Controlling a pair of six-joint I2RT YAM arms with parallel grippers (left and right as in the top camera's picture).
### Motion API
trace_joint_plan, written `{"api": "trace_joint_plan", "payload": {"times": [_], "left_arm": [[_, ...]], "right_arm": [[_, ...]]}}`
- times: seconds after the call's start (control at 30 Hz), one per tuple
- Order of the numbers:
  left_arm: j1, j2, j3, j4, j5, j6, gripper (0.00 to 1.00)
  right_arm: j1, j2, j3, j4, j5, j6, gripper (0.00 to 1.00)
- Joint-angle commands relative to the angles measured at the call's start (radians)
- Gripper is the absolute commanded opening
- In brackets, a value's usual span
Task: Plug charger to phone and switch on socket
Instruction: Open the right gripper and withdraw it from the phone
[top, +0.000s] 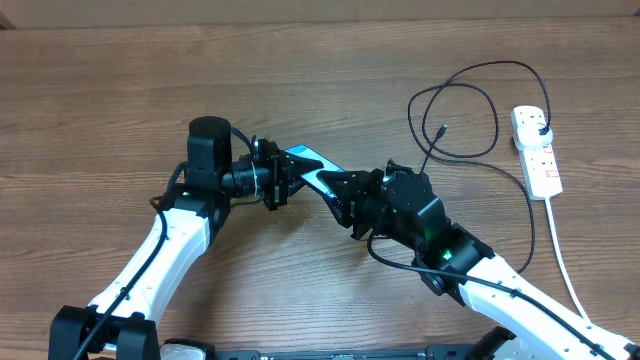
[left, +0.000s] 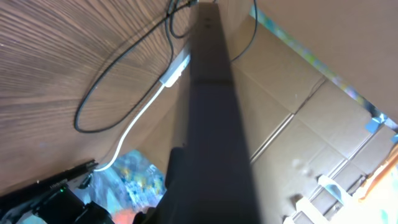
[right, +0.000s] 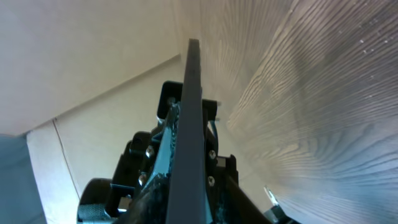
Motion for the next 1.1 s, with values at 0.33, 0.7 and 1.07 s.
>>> {"api": "trace_joint_plan", "payload": {"times": [0.33, 0.7, 1.07], "left_arm": [[-0.002, -0.002, 0.004, -0.235, -0.175, 0.284, 0.04], [-0.003, -0.002, 0.004, -0.406, -0.183, 0.469, 0.04], [-0.003, -0.002, 0.004, -0.419, -0.243, 0.469, 0.04]], "right_arm": [[0.002, 0.009, 0.01, -0.368, 0.228, -0.016, 0.93], [0.002, 0.006, 0.015, -0.742, 0.64, -0.203, 1.0], [-0.101, 0.027, 0.322, -0.741, 0.496, -0.909, 1.0]]}}
